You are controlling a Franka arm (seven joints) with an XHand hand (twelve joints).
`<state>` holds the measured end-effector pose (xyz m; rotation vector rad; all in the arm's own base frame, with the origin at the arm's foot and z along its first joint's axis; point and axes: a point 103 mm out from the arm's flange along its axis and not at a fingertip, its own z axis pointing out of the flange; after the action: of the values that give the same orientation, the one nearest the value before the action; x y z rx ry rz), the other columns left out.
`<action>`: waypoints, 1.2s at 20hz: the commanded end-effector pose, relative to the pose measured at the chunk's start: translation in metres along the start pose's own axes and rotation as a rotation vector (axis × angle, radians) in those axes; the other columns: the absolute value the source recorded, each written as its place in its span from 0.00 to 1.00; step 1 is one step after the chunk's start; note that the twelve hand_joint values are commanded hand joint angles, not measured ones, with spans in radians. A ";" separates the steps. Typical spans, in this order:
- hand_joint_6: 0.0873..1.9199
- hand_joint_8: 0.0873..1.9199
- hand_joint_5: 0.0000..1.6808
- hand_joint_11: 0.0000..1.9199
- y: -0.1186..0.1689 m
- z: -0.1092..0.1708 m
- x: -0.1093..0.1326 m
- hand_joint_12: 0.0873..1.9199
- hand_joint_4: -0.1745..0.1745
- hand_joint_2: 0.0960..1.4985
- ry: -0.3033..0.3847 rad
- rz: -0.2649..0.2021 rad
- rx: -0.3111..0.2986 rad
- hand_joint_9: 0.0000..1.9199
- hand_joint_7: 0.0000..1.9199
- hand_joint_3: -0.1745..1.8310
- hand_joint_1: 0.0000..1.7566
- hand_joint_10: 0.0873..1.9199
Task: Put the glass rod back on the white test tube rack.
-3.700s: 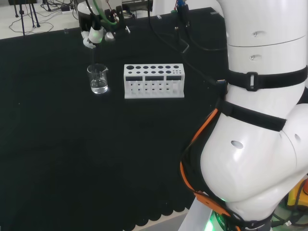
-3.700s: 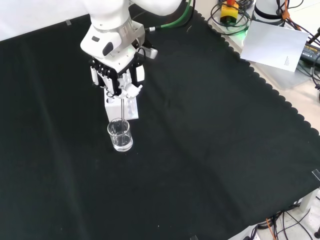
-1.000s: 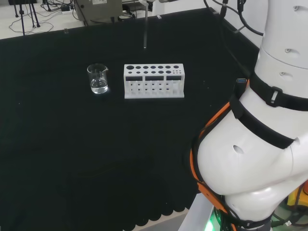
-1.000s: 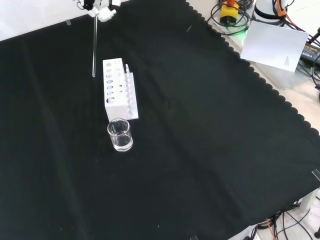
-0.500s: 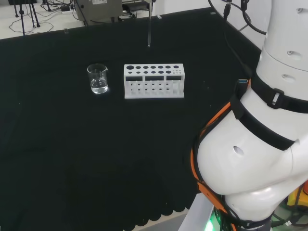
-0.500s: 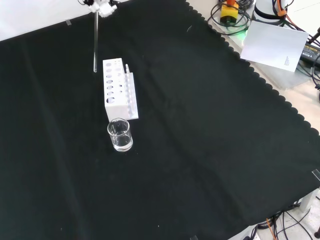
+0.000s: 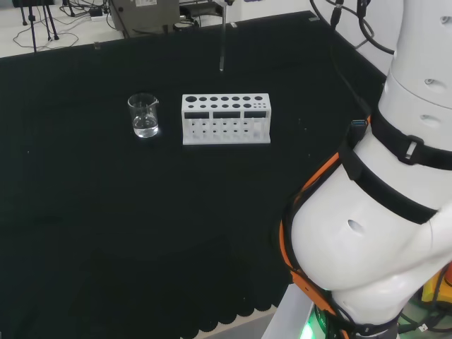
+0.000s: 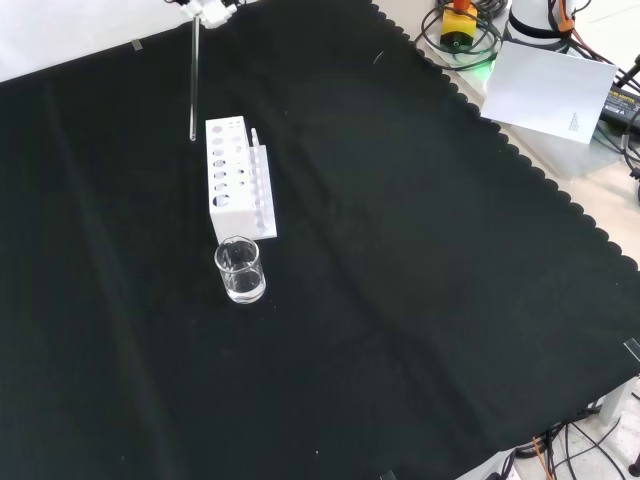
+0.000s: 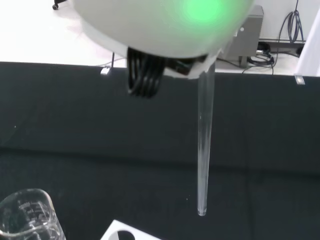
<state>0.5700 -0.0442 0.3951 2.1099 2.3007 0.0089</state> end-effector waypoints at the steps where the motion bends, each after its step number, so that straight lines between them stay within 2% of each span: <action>1: 0.30 0.43 0.81 0.66 -0.021 -0.010 0.005 0.37 0.00 0.26 0.013 -0.021 -0.059 0.95 0.85 0.56 0.70 0.32; 3: 0.30 0.43 0.81 0.66 -0.021 -0.009 0.006 0.37 0.00 0.26 0.018 -0.023 -0.028 0.95 0.85 0.56 0.70 0.32; 8: 0.30 0.43 0.82 0.66 -0.035 -0.006 0.007 0.37 0.00 0.26 0.017 -0.026 -0.036 0.95 0.85 0.56 0.70 0.32; 12: 0.30 0.43 0.82 0.66 -0.044 0.002 0.009 0.37 0.00 0.26 0.025 -0.034 -0.014 0.95 0.85 0.56 0.70 0.32; 18: 0.30 0.43 0.82 0.66 -0.041 0.005 0.013 0.37 0.00 0.26 0.032 -0.040 -0.003 0.95 0.85 0.56 0.70 0.32; 24: 0.30 0.43 0.82 0.66 -0.030 0.027 0.015 0.37 0.00 0.26 0.030 -0.049 0.030 0.95 0.85 0.56 0.70 0.32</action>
<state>0.5317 -0.0340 0.3824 2.0804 2.3649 0.0316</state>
